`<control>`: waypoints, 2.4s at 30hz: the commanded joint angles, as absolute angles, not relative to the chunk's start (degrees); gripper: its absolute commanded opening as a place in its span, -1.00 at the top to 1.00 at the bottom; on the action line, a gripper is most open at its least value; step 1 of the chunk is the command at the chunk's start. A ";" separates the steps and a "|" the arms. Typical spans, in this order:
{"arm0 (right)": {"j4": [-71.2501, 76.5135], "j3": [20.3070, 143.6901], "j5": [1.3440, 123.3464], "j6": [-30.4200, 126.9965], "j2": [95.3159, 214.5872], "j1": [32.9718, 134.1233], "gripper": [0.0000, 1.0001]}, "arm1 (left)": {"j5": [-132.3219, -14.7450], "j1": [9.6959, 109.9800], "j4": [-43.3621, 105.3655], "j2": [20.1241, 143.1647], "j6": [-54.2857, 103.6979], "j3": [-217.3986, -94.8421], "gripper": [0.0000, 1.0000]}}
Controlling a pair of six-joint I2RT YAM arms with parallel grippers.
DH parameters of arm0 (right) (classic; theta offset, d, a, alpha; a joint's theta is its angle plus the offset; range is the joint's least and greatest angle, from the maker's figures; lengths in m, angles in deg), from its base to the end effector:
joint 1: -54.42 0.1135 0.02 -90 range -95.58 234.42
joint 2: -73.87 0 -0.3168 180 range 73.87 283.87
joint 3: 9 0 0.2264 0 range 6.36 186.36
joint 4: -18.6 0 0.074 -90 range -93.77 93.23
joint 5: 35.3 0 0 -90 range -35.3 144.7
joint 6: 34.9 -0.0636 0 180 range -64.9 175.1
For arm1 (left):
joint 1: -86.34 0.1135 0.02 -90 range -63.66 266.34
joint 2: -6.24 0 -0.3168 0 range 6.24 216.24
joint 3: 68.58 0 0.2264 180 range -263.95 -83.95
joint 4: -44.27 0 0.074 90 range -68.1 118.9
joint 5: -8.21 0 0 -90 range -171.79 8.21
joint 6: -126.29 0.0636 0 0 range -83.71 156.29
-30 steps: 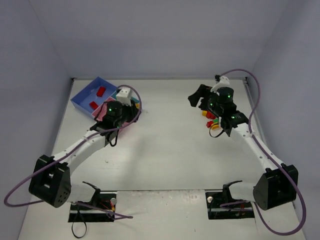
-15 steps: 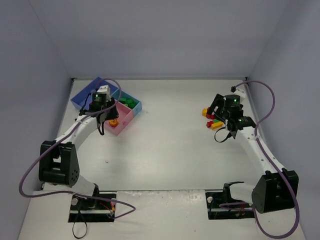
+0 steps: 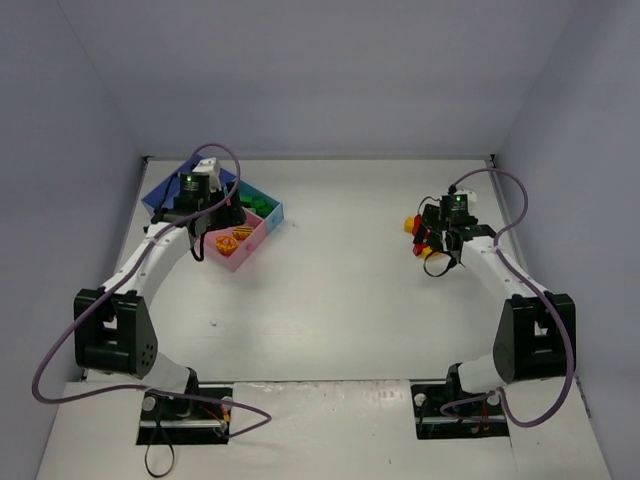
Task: Sort the legos into containers by color
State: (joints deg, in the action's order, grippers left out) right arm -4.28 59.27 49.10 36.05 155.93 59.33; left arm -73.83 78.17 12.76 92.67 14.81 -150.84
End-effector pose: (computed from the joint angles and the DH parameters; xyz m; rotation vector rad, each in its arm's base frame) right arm 0.3056 0.0200 0.2913 0.3258 2.1859 0.1246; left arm 0.3327 -0.0567 0.3333 -0.1786 2.2145 -0.4408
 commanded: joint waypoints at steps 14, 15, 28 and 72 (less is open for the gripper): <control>-4.77 69.11 60.38 57.89 162.19 52.51 -0.46 | -67.99 73.16 13.43 84.64 19.41 -149.08 -0.37; -5.29 69.73 62.16 62.18 162.55 52.05 -0.47 | -68.00 73.07 13.34 84.64 19.58 -149.17 -0.37; -5.04 68.07 69.82 75.05 166.59 50.99 -0.66 | -66.33 73.33 12.99 84.99 19.59 -150.04 -0.37; -1.17 65.25 70.61 77.69 172.31 50.99 -0.49 | -65.45 74.56 13.17 84.99 19.67 -149.61 -0.38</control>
